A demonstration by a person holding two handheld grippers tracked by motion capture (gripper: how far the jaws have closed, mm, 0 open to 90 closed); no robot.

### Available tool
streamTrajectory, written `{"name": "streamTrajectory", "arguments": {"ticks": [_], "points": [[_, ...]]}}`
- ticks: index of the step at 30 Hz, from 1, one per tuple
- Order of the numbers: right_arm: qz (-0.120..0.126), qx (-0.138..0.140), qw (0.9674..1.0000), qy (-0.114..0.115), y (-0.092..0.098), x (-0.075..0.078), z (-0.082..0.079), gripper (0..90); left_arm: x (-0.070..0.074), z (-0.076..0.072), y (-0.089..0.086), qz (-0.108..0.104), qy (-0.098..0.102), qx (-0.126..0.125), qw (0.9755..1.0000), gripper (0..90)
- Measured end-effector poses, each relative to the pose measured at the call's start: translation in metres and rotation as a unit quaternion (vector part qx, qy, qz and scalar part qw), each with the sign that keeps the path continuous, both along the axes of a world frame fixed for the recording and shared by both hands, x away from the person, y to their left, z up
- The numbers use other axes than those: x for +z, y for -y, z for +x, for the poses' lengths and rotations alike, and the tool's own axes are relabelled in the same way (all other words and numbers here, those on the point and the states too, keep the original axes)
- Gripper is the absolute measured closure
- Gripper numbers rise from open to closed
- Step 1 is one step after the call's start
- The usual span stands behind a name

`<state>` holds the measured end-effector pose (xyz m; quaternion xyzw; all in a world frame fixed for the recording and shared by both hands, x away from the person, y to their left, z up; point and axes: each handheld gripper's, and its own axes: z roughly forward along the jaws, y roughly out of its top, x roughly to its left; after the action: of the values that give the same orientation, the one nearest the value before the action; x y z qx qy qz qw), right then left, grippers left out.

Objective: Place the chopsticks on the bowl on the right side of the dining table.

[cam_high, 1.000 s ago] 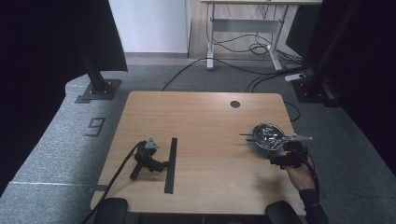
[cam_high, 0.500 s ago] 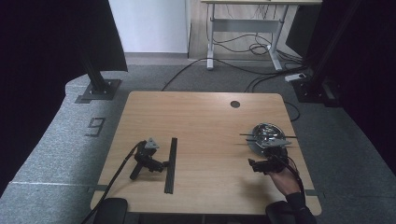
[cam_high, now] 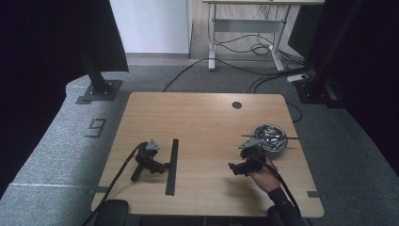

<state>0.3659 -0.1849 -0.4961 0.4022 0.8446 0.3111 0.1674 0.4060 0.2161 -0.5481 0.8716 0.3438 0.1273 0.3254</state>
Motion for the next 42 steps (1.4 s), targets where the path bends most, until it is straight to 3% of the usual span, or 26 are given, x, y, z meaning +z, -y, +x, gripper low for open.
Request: {"name": "streamTrajectory", "arguments": {"ticks": [14,20,42], "points": [[-0.002,0.039,0.9991,-0.016,-0.043,-0.005,0.021,1.9,0.000,0.000,0.000,0.000,0.000,0.000,1.0000,0.0],[-0.018,0.055,0.9980,-0.023,-0.065,-0.007,0.031,0.0,0.000,0.000,0.000,0.000,0.000,0.000,1.0000,0.0],[-0.021,0.090,0.9955,-0.020,-0.138,-0.015,0.054,0.0,0.000,0.000,0.000,0.000,0.000,0.000,1.0000,0.0]]}}
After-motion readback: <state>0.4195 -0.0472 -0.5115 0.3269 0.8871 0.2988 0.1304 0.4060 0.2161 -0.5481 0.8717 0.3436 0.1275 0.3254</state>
